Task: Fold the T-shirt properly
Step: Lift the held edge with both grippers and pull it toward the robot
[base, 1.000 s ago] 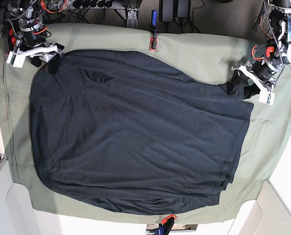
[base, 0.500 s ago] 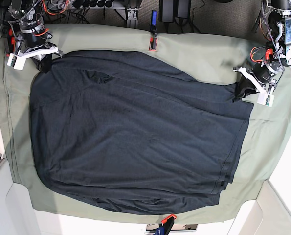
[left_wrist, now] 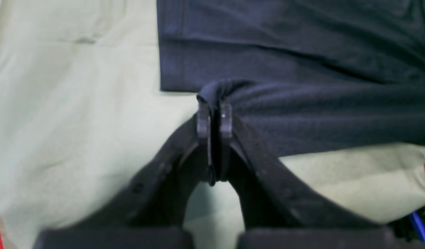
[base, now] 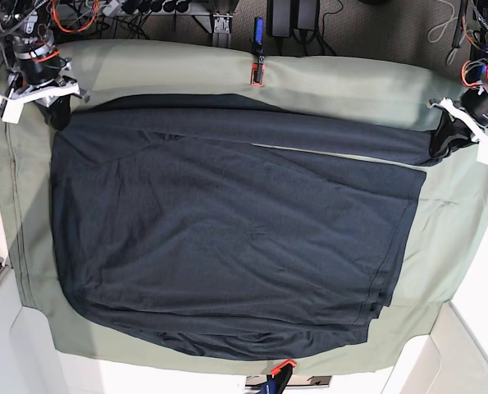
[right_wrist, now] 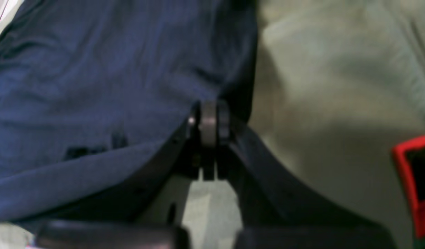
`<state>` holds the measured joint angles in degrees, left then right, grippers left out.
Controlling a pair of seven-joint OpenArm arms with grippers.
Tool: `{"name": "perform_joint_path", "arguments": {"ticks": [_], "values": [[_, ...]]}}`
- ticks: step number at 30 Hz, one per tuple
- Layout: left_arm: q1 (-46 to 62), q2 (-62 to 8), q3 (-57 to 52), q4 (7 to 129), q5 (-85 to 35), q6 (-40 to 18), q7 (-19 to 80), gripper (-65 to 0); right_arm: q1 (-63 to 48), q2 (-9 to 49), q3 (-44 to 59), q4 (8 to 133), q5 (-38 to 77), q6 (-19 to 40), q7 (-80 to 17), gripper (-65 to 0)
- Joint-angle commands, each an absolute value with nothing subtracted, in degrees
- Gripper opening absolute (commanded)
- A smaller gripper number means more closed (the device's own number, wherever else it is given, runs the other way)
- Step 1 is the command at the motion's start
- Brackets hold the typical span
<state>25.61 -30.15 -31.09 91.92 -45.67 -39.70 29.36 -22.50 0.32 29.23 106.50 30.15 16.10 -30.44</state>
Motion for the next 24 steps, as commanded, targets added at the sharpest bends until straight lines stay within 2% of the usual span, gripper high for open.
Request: {"name": "perform_joint_path", "arguments": {"ticks": [1,8,12,20,24], "values": [[24.4,-31.4,-31.4,92.9,-46.4,-40.0,26.8,-65.0,-21.2,0.8,29.5,107.2,30.4,16.5,-28.5,-65.0],[12.5,-32.8,-21.1,87.3,-37.5,-40.0,24.6,-65.0,-9.8,1.1,29.5,99.0,26.7,17.0,-28.3,-65.0],[3.5,-33.7,-13.3,78.0,-30.1,-40.0,20.9,-65.0,-3.9,1.1,29.5,92.3,24.3,18.0,-27.4,-65.0],[-10.2,-33.8,-5.5,58.3,-29.3,-40.0,19.0,-65.0,4.3,1.1,29.5,86.6,21.3,18.2,-27.2,-65.0],[-11.3,-33.9,-5.5,54.7,-29.3,-40.0,19.1,-45.4,5.7,1.1,29.5,84.3,19.7,18.3,-27.2,-65.0]]}}
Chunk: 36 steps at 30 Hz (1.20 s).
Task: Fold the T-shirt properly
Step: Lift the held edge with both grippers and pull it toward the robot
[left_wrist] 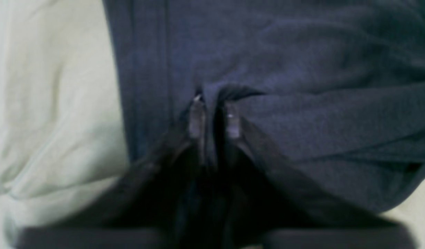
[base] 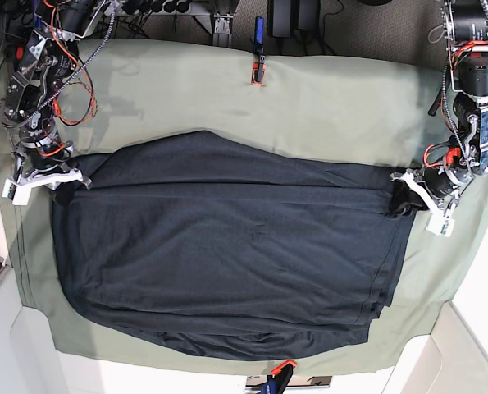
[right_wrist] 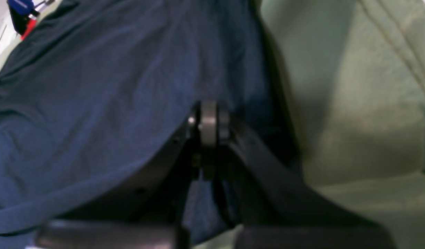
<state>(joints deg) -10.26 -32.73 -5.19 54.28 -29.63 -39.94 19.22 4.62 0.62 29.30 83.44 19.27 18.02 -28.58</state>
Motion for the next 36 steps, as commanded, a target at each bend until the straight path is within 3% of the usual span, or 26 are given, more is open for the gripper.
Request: {"name": "perform_joint_path", "arguments": {"ticks": [1,3,4,8,10,18,27,36], "values": [[-11.2,-34.1,-5.5,54.5,-29.4,-40.0,19.6,-38.8,5.7,1.1,29.5,84.0,19.8,18.2,-27.2,-65.0],[-11.2,-34.6,-5.5,54.6,-30.3,-40.0,21.7,-27.8,5.4,1.1,29.5,83.8,19.9,18.3,-27.3,-65.0],[-11.2,-35.1,-5.7,54.8,-31.8,-40.0,23.4,-25.8,5.1,1.1,29.5,83.8,19.9,18.3,-27.3,-65.0],[-11.2,-37.9,-8.8,55.5,-40.7,-40.0,30.5,-25.8,3.5,1.1,29.5,83.8,20.7,18.4,-27.2,-35.9],[-11.2,-39.0,-11.6,55.5,-44.5,-40.0,34.1,-25.8,2.8,1.1,29.5,84.0,21.5,18.9,-27.4,-30.0],[-8.2,-40.9,-16.1,55.5,-56.4,-40.0,45.6,-25.8,-0.5,1.1,29.7,91.6,25.7,20.8,-30.3,-30.0],[-3.8,-39.5,-16.1,55.5,-56.3,-40.0,43.7,-25.8,-4.7,1.1,30.0,95.2,26.0,20.8,-33.3,-30.0],[-4.4,-33.6,-16.0,55.5,-56.3,-40.0,43.6,-25.8,-5.6,0.8,30.0,94.8,27.0,20.8,-33.2,-30.0]]}}
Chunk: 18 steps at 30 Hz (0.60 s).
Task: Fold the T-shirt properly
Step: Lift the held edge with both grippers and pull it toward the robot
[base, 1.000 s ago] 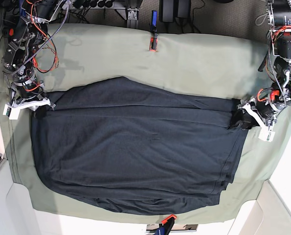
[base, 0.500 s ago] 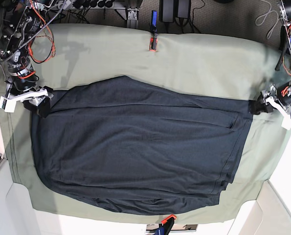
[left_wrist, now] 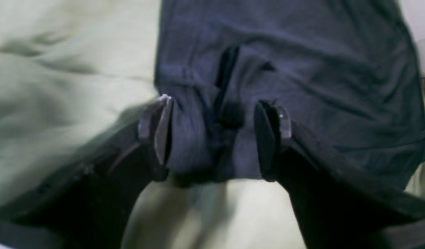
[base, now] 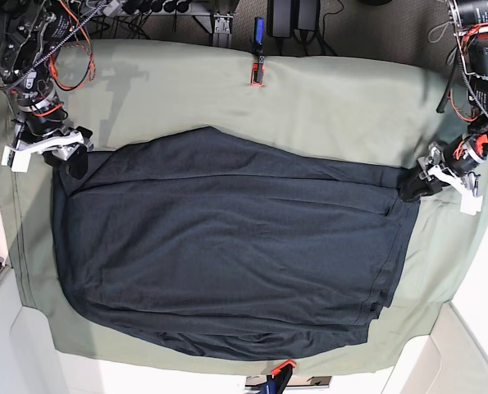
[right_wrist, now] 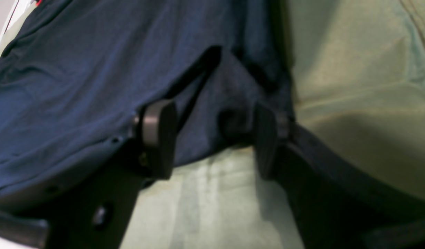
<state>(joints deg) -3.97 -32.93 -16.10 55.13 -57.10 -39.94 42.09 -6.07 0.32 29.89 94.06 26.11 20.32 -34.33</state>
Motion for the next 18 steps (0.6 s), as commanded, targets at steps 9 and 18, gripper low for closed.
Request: {"name": "perform_joint_path", "arguments": {"ticks": [9,18], "values": [[-4.4,-32.4,-16.0,55.5,-56.3,-40.0,43.6,-25.9,-5.2,0.8,30.0,89.5,25.1,20.6,-28.2,-30.0],[-4.4,-32.4,-16.0,55.5,-55.3,-40.0,43.5,-53.6,-2.7,0.8,30.0,83.3,24.4,19.5,-26.1,-31.0]]}}
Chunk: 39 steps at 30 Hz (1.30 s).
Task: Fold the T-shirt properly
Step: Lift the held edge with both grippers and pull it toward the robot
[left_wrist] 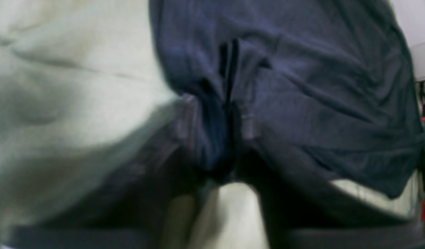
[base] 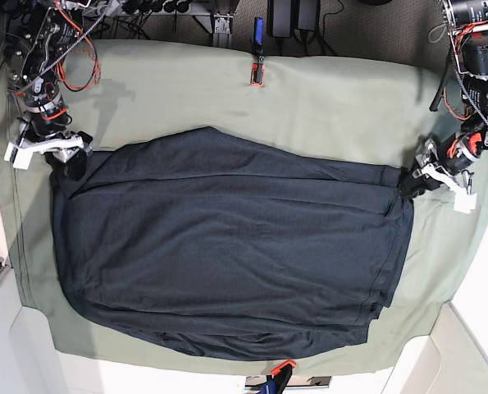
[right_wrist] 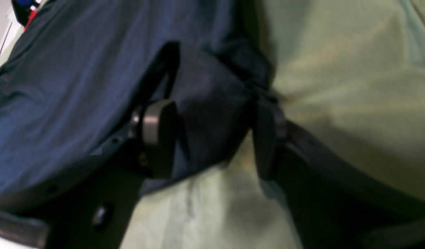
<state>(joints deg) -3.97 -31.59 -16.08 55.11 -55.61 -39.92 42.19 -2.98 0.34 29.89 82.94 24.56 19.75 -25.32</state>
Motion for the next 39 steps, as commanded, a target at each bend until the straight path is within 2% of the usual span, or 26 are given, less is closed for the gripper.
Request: {"name": "perform_joint_path", "arguments": {"ticks": [1,2,5,9,13,17,22,31,39], "values": [[-4.4,-32.4,-16.1,55.5,-55.3,-40.0,43.5,-59.1,-2.5,0.8,30.0,83.3,24.4,19.8,-26.2,-34.2],[-4.4,-32.6,-16.1,55.5,-55.4,-40.0,43.6,-64.4,-2.4,0.8,30.0,83.4,24.4,19.9,-26.2,-40.0],[-4.4,-34.3,-16.1,55.8,-56.2,-40.0,44.0,-65.0,-2.4,0.8,30.0,84.4,24.4,19.9,-28.2,-64.7],[-4.4,-37.3,-16.1,57.4,-58.9,-40.0,48.0,-65.0,-2.9,0.8,30.6,87.9,24.5,19.9,-34.2,-65.0],[-4.0,-39.2,-16.1,60.2,-66.1,-40.0,56.1,-65.0,-5.0,0.8,32.5,94.1,26.7,20.0,-34.7,-65.0],[-2.7,-41.6,-16.2,64.7,-67.1,-40.0,56.4,-65.0,-5.8,0.8,34.8,99.7,28.1,19.9,-36.3,-65.0],[-2.6,-43.5,-16.5,68.9,-66.0,-40.0,55.8,-65.0,-4.8,1.3,36.0,100.0,28.5,19.9,-34.9,-65.0],[-8.7,-43.3,-15.7,68.9,-54.3,-40.0,51.2,-65.0,6.6,1.9,36.0,87.7,27.0,19.9,-34.8,-65.0],[-16.5,-43.3,-5.2,63.7,-43.2,-40.0,40.2,-65.0,15.9,3.3,36.0,77.6,24.2,20.0,-34.8,-65.0]]}}
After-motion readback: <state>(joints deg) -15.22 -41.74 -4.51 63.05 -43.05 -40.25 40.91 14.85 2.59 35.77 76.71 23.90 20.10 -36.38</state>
